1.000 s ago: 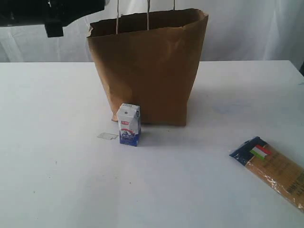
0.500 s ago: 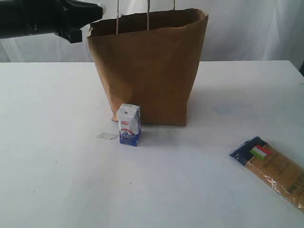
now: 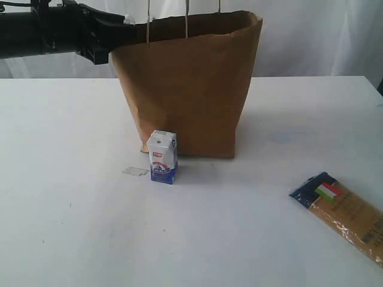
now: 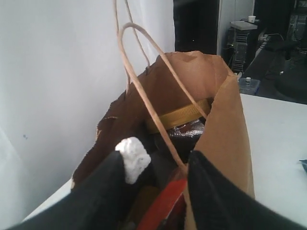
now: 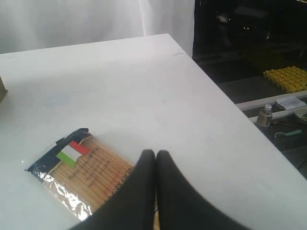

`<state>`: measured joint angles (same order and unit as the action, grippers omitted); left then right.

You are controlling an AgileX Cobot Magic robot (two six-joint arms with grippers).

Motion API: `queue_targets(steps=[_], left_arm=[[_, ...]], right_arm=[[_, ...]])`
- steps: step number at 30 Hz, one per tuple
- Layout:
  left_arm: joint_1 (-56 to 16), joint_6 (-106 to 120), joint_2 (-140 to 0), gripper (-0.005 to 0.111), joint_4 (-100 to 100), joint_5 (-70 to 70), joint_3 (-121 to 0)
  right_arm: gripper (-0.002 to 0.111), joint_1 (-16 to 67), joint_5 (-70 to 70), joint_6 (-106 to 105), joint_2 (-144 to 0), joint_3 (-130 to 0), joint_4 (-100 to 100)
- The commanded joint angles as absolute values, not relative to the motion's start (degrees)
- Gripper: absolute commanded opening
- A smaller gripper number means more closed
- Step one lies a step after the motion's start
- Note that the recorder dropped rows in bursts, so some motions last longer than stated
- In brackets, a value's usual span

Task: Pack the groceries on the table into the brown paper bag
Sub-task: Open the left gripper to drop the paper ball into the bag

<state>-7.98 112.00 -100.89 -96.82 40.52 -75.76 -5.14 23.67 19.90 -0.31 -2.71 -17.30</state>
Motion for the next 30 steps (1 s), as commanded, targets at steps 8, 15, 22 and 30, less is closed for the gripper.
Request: queue_targets(steps=[8,15,22,30], left_arm=[[-8.1,110.97,-100.61,0.029,-96.52,41.53,-76.11],[-8.1,114.93,-100.61,0.0,-96.38,41.43,-76.11],[-8.1,118.87,-100.61,0.024,-95.96,39.1,-76.11],[-8.1,119.87,-100.61,0.054,-99.83,41.62,-76.11]], right_arm=[[0.0,-5.05,23.02,20.15,0.0,-2.32,-17.8],[0.0,-5.05,23.02,20.15,0.0,-2.32,-17.8],[0.0,-5.05,23.02,20.15,0.0,-2.32,-17.8],[0.0,-5.05,23.02,20.15,0.0,-2.32,-17.8]])
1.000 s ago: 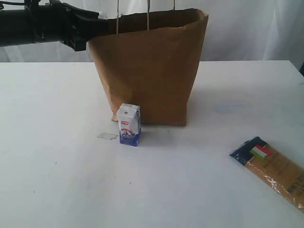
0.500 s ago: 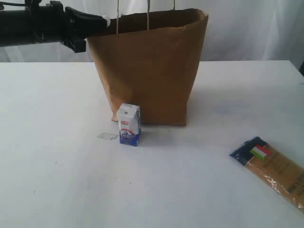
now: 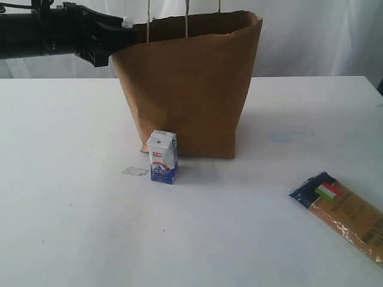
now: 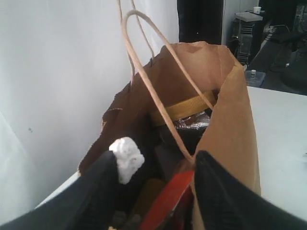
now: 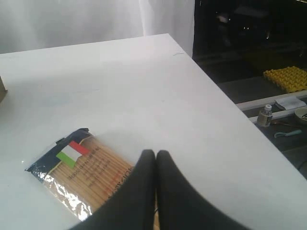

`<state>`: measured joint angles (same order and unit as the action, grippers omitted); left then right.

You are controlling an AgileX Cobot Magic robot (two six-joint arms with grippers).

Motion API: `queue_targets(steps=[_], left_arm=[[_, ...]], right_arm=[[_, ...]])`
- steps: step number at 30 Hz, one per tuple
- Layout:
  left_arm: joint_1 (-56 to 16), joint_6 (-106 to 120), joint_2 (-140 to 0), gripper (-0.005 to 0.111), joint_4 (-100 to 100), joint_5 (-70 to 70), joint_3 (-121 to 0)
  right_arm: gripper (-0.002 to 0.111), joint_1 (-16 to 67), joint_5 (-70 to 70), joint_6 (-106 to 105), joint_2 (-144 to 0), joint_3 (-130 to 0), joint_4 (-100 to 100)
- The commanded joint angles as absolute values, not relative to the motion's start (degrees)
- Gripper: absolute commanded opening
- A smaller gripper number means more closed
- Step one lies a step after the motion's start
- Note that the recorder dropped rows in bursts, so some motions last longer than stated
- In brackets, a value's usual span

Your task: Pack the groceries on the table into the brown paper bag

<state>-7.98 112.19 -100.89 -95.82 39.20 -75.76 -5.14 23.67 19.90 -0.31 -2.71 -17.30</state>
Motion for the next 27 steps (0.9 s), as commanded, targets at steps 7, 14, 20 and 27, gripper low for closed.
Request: queue_targets(steps=[7,14,20,27], left_arm=[[-8.79,104.09,-100.61,0.031,-85.79,42.38,-82.69],[-13.83,93.04,-101.42,0.055,-64.89,39.36,-89.51],[-17.1,86.32,-102.62,0.069,-54.85,31.31,-90.81],[-17.31,85.18,-102.47,0.068,-53.44,30.55,-90.89]], right_arm=[[0.0,-5.05,23.02,20.15,0.0,-2.32,-17.8],[0.0,-5.05,23.02,20.15,0.0,-2.32,-17.8],[0.0,-5.05,23.02,20.15,0.0,-2.32,-17.8],[0.0,-5.05,23.02,20.15,0.0,-2.32,-17.8]])
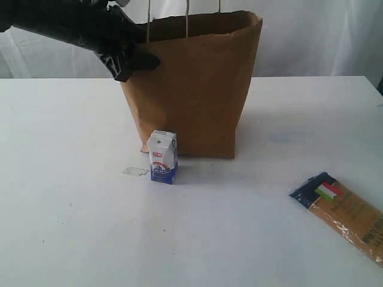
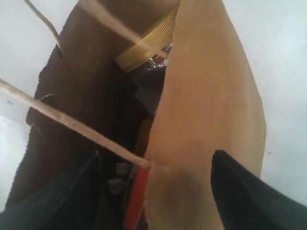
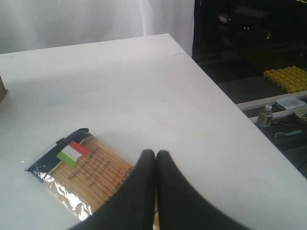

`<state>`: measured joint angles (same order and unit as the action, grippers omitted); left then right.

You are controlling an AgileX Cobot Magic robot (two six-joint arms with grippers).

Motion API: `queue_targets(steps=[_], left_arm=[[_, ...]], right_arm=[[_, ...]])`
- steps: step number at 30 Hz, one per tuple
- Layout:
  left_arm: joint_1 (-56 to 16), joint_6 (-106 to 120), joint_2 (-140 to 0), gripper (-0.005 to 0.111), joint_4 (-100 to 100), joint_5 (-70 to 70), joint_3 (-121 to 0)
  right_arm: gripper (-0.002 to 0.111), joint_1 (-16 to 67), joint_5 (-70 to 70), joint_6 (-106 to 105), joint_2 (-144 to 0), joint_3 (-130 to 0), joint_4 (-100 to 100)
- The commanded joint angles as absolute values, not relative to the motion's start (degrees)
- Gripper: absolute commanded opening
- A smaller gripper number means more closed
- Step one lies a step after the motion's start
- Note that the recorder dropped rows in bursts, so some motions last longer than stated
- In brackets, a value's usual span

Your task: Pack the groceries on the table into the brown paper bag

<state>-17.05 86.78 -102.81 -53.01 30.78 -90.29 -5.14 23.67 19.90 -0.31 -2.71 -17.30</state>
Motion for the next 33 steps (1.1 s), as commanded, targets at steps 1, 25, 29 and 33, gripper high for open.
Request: queue_targets(steps=[1,25,29,33], left_arm=[[-17.31,84.5,-102.37,0.068,-53.07,30.38,-90.89],[-16.55,37.83,-80.56,0.0,-4.85,30.27,-90.78],[-9.68,24.16,-80.55,0.0,-1.64,31.09,-89.9],[5.45,3.3,-78.12,0.0,-1.85,25.31,-82.6]], right_arm=[[0.0,-5.05,23.02,20.15,0.0,-2.32,-17.8],[0.0,-5.05,23.02,20.15,0.0,-2.32,-17.8],[0.0,-5.05,23.02,20.15,0.0,-2.32,-17.8],[0.0,-5.05,23.02,20.15,0.0,-2.32,-17.8]])
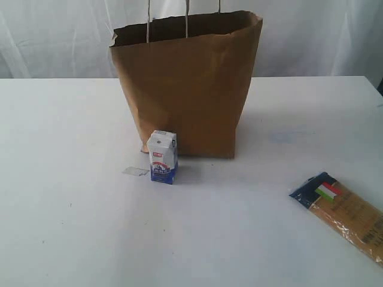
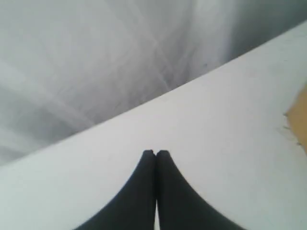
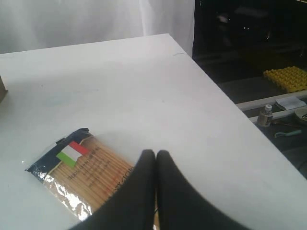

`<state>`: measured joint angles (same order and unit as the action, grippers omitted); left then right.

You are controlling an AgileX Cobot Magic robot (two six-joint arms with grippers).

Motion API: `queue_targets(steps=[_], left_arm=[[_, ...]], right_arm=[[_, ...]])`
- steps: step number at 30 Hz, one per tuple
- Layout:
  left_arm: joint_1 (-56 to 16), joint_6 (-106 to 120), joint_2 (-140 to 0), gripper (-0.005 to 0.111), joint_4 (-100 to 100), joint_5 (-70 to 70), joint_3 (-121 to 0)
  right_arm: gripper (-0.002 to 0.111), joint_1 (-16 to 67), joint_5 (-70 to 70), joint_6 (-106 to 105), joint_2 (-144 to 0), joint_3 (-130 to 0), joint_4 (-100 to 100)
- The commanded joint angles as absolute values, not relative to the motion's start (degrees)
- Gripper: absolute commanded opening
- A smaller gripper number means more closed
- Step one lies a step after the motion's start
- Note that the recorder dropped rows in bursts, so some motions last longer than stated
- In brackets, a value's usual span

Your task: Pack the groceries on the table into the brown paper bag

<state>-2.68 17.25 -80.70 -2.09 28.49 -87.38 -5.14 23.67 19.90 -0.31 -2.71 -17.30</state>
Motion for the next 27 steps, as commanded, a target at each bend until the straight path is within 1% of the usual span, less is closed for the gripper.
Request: queue_targets(steps=[1,2,3,4,6,8,10,12,17,20,27], left_arm=[[8.57,-0.44,-75.93,0.0,-1.85,23.92,-79.48],[10.38,-1.48,-73.76,0.0,-1.85,22.43,-76.72],[12.22,-1.7,-69.3,0.0,-2.33,18.79,-71.01],[12.63,-1.83,-66.76,0.0,-2.64,16.35,-67.86],[12.48,-1.98,-59.09,0.0,-3.87,8.01,-58.6],[12.38,-1.98,-48.3,0.0,-4.19,0.93,-47.82],[12.38,-2.07,-37.93,0.0,-4.44,-3.83,-39.29],[12.38,-2.46,-26.14,0.0,-5.88,-4.78,-33.71],[12.38,-1.71,-11.94,0.0,-5.45,1.96,-28.26],[12.38,0.5,-7.03,0.0,-5.45,6.25,-26.08],[12.38,-1.71,-3.39,0.0,-5.45,7.19,-19.46]], right_arm=[[0.0,-5.05,23.02,20.15,0.0,-2.32,-17.8],[0.0,-5.05,23.02,20.15,0.0,-2.32,-17.8],[0.0,-5.05,23.02,20.15,0.0,-2.32,-17.8],[0.0,-5.05,23.02,20.15,0.0,-2.32,-17.8],[0.0,-5.05,23.02,20.15,0.0,-2.32,-17.8],[0.0,-5.05,23.02,20.15,0.0,-2.32,-17.8],[0.0,-5.05,23.02,20.15,0.0,-2.32,-17.8],[0.0,-5.05,23.02,20.15,0.0,-2.32,-17.8],[0.0,-5.05,23.02,20.15,0.0,-2.32,-17.8],[0.0,-5.05,23.02,20.15,0.0,-2.32,-17.8],[0.0,-2.6,23.02,20.15,0.0,-2.32,-17.8]])
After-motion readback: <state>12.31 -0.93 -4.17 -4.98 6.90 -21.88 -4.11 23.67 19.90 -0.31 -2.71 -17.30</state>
